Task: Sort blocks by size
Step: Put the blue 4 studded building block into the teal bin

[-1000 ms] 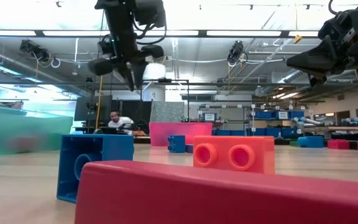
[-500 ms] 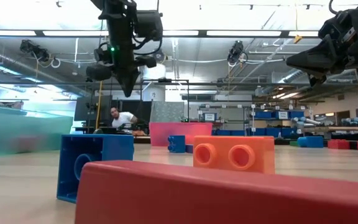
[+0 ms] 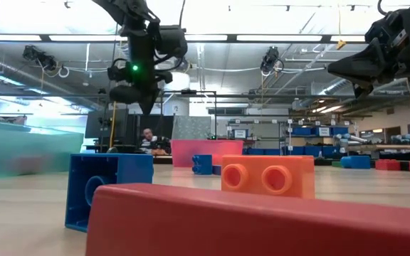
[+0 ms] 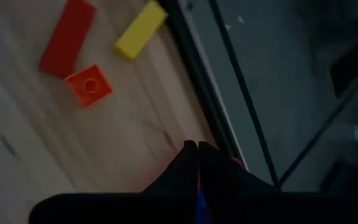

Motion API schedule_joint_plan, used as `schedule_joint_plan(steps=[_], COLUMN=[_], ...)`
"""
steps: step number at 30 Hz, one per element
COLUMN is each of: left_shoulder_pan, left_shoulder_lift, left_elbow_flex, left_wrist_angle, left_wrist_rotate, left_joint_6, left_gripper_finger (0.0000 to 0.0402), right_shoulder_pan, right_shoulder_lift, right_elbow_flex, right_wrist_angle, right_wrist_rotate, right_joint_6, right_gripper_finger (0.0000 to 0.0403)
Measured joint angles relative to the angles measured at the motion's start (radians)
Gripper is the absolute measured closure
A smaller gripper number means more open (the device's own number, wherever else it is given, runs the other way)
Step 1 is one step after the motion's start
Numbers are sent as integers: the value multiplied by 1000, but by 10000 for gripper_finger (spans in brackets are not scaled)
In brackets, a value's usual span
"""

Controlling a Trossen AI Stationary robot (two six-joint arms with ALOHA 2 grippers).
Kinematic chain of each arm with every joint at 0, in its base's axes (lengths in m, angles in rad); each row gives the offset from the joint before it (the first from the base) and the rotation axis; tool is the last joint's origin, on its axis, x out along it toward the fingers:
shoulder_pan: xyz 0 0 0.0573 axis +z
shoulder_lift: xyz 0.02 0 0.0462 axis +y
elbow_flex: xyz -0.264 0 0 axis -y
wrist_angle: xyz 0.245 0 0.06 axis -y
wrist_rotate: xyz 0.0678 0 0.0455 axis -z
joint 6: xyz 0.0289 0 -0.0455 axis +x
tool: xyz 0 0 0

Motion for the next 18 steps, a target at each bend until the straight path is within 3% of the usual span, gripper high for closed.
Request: schedule_joint_plan(steps=[3, 10, 18], left_shoulder_pan=[11, 32, 137], left_shoulder_lift=[8, 9, 9], left_elbow_flex=[-1, 0, 0], left_wrist_angle=[-18, -74, -356], left_wrist_rotate=[13, 147, 247], left_joint_6=[-69, -247, -213], left_gripper_finger=[383, 393, 399], right_shoulder_pan=[0, 0, 0], right_shoulder_lift=[0, 0, 0], right_elbow_flex=[0, 0, 0], right_wrist_angle=[0, 0, -1], right_wrist_rotate=[0, 0, 0], right_joint_6=[0, 0, 0], right_gripper_finger=[366, 372, 366])
